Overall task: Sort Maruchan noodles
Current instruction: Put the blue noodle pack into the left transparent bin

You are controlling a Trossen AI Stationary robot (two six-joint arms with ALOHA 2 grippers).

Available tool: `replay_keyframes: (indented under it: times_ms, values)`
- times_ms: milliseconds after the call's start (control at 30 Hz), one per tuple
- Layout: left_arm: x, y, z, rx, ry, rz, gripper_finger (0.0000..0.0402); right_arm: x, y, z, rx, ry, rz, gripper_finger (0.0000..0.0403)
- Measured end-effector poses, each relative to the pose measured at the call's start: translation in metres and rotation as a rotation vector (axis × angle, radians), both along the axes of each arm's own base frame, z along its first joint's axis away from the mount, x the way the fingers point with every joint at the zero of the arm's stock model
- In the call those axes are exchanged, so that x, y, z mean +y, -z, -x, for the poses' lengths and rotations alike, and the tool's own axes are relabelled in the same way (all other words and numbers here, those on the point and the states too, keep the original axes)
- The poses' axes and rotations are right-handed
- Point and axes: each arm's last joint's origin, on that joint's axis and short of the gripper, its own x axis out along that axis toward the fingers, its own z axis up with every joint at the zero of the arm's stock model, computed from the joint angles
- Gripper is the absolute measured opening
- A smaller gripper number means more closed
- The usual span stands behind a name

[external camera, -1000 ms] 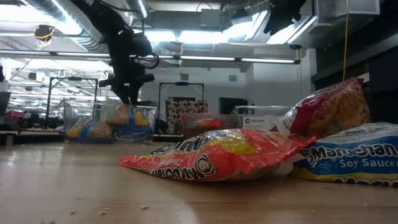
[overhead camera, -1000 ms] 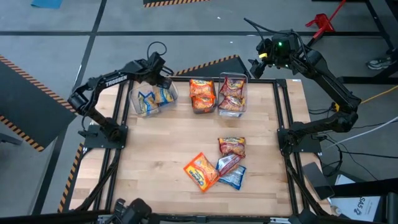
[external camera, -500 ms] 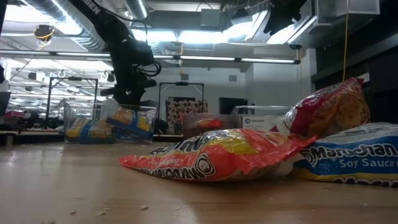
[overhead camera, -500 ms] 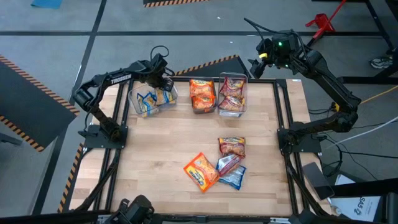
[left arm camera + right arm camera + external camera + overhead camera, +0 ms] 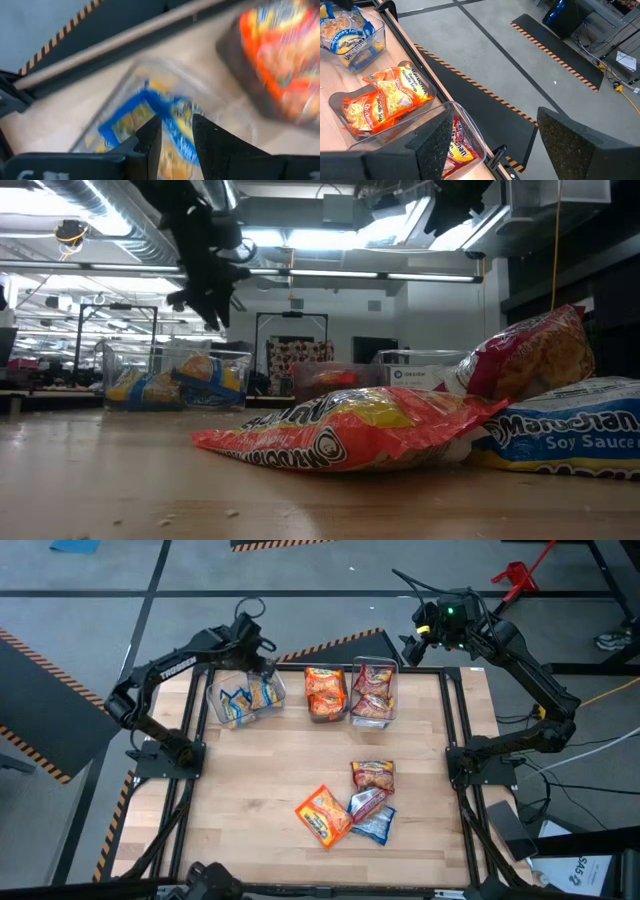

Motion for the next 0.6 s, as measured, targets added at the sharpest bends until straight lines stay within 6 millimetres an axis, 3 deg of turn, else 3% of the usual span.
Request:
replay_keyframes:
  times_ms: [300,467,600]
  values:
    - [-0.023,0.048,0.001,0.156,0.058,0.076,0.0065,0.0,0.0,0.0,0.0,-0.005,-0.006,0.0278]
    - [-0.029,0.076,0.013,0.221,-0.023,0.102,0.006,0.0,0.0,0.0,0.0,-0.004,-0.006,0.0278]
    - [-0.034,0.092,0.021,0.172,-0.098,0.221,0.006,0.0,0.0,0.0,-0.001,-0.005,-0.007,0.0278]
